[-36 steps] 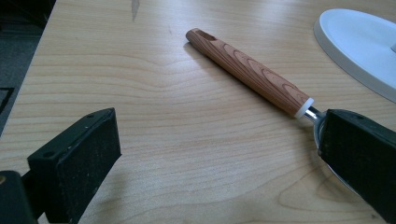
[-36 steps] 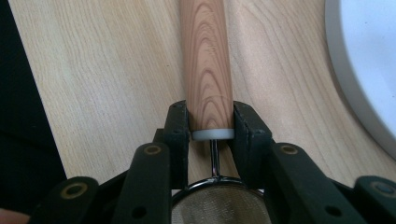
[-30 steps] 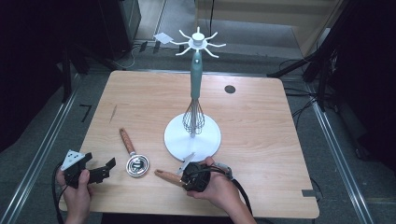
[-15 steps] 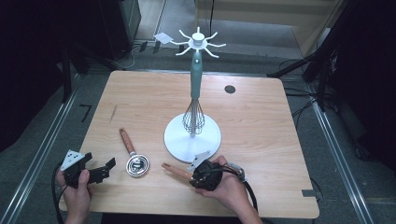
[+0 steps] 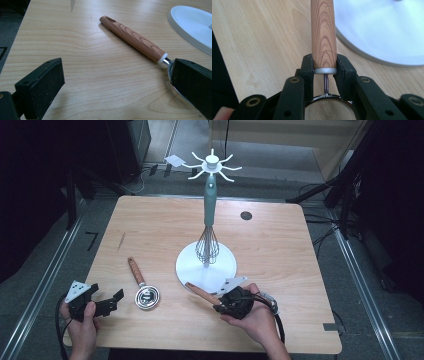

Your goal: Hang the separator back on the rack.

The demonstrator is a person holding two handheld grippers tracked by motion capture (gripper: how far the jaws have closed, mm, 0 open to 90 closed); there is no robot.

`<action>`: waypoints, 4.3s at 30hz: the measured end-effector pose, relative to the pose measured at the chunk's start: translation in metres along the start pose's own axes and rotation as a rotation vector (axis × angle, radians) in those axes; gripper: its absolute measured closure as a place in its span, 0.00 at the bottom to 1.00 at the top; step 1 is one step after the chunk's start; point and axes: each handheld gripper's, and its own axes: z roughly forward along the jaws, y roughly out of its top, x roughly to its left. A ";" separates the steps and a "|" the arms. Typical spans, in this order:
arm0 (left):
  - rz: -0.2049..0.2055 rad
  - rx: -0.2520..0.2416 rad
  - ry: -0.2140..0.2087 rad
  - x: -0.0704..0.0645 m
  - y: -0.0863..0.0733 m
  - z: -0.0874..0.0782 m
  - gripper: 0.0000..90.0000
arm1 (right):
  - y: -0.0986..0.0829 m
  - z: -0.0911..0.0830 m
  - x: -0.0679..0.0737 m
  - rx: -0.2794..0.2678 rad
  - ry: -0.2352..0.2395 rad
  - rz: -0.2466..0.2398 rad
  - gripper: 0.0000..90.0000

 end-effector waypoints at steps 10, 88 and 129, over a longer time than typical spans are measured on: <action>-0.001 -0.001 0.002 0.000 0.000 0.000 0.00 | -0.010 -0.012 -0.015 -0.047 -0.047 0.050 0.80; 0.011 0.005 0.006 -0.001 0.000 0.000 0.00 | -0.020 -0.090 -0.028 -0.597 -0.335 0.262 0.80; -0.003 0.000 0.000 0.001 -0.001 -0.002 0.00 | 0.004 -0.125 -0.008 -0.817 -0.346 0.240 0.80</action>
